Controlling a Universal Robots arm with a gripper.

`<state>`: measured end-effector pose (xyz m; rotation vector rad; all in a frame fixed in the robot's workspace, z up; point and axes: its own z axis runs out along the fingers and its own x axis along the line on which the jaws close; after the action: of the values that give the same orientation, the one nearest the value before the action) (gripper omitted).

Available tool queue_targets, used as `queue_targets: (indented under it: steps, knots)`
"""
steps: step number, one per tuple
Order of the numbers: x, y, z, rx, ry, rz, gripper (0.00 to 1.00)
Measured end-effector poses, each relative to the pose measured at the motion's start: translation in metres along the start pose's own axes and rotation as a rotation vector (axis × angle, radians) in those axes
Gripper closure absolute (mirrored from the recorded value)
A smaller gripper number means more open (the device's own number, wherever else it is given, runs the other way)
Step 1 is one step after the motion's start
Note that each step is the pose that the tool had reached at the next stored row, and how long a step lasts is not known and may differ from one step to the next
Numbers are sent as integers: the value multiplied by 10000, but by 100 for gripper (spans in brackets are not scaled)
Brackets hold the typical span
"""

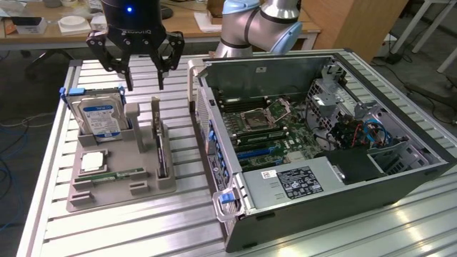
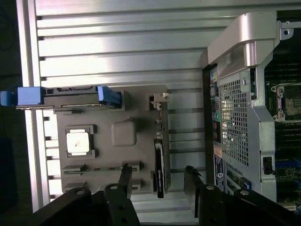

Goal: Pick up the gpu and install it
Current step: 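Pick up the gpu and move the gpu toward the slot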

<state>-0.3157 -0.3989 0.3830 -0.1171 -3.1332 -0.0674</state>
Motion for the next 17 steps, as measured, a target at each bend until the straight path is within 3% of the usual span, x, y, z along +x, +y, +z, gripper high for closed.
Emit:
queue_targets:
  steps: [1,2,6,17]
  knots:
    - [1,0,0,6,3,-48,47]
    - [1,0,0,9,8,-182,41]
    - [2,-2,3,14,28,-676,41]
    - [1,-59,35,18,30,-714,41]
